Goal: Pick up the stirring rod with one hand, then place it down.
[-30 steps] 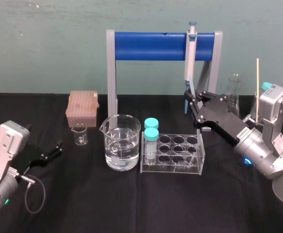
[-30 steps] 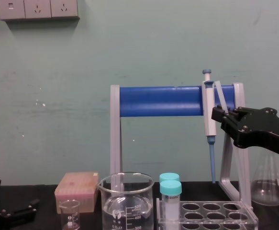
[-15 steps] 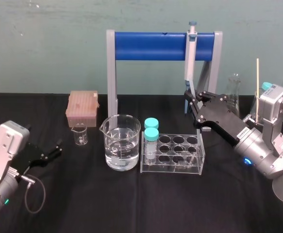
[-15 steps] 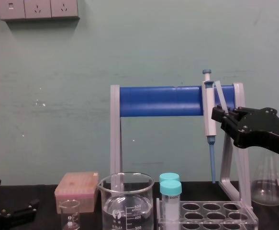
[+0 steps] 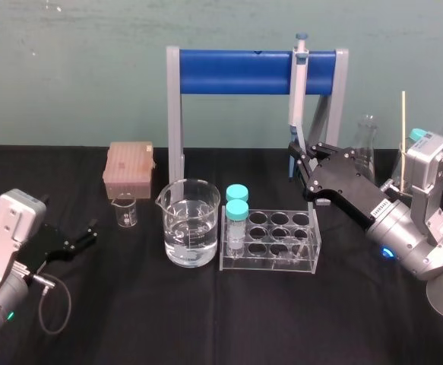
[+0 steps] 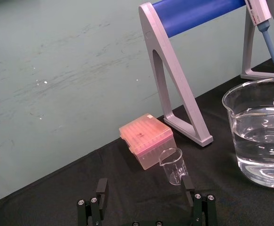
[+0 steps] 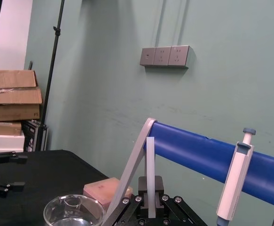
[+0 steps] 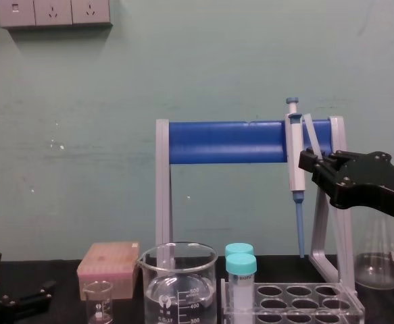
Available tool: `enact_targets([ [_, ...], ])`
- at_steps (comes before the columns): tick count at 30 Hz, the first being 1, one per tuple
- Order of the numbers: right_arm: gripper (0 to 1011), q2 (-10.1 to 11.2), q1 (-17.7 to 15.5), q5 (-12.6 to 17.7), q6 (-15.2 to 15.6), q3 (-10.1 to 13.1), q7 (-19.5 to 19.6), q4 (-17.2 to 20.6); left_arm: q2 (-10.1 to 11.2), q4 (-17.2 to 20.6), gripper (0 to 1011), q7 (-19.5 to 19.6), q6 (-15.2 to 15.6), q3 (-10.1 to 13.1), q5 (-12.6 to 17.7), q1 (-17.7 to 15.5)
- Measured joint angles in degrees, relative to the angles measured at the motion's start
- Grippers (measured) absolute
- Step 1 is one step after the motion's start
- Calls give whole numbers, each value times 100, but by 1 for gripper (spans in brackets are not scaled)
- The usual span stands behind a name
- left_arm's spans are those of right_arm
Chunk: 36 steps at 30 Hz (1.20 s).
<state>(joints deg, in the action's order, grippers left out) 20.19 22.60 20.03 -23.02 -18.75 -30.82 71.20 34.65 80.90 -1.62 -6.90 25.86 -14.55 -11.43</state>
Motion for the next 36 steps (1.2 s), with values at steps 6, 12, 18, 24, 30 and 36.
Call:
enact_targets([
  [6, 72, 0, 0, 0, 0, 0, 0, 0, 0, 0, 1000, 0, 0, 0, 0, 0],
  [12, 72, 0, 0, 0, 0, 0, 0, 0, 0, 0, 1000, 0, 0, 0, 0, 0],
  [18, 72, 0, 0, 0, 0, 0, 0, 0, 0, 0, 1000, 0, 0, 0, 0, 0],
  [24, 72, 0, 0, 0, 0, 0, 0, 0, 0, 0, 1000, 0, 0, 0, 0, 0],
  [30, 72, -19, 8, 2, 3, 20, -62, -40, 0, 0, 1000, 0, 0, 0, 0, 0],
  [36, 72, -57, 51, 58, 17, 62, -225, -137, 0, 0, 1000, 0, 0, 0, 0, 0],
])
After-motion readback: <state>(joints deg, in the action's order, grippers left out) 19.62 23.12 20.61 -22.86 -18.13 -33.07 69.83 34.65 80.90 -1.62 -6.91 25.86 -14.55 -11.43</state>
